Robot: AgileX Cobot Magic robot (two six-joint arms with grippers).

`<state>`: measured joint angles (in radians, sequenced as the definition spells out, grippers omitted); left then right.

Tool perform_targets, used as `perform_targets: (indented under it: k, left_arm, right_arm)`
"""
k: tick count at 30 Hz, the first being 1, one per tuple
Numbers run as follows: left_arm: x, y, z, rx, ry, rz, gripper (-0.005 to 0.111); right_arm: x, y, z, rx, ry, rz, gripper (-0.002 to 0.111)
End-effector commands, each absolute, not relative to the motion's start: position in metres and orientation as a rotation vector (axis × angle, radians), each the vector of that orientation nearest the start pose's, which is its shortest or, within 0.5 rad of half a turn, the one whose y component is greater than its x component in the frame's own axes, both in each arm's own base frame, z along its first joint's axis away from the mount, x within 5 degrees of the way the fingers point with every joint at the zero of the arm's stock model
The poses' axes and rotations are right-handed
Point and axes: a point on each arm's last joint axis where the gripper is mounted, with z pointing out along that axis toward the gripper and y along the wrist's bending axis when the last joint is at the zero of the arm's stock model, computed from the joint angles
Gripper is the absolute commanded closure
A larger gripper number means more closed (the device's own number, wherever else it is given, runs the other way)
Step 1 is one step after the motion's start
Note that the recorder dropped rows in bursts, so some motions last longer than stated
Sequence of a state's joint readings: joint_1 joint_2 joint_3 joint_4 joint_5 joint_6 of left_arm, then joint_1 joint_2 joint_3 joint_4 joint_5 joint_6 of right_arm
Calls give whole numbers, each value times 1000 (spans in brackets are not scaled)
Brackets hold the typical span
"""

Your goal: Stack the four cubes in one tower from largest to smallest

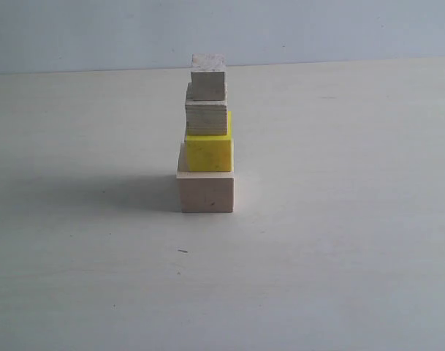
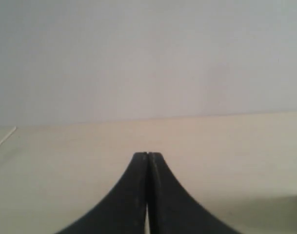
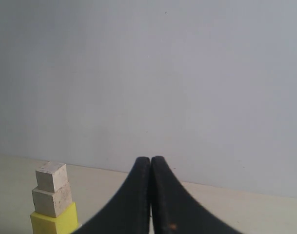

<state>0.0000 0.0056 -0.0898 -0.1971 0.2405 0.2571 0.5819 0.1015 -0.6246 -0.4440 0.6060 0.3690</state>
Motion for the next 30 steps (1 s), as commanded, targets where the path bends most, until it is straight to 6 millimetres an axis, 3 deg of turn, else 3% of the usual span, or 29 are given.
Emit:
perform_targets:
  k: [1,9,23,30]
  left_arm:
    - [51,-5,212,102,1720,1,107]
    - [54,-5,183,101,1812,-3,107]
    - [53,-4,181,132,1840,45,107]
    - [53,-2,181,63,1843,12,107]
  right_arm:
    - [16,-16,355,-251,1507,269,108]
    - [16,-16,355,-251,1507,269,108]
    - [16,-16,355,-251,1507,269,108]
    - [16,-16,355,-251,1507,271,108]
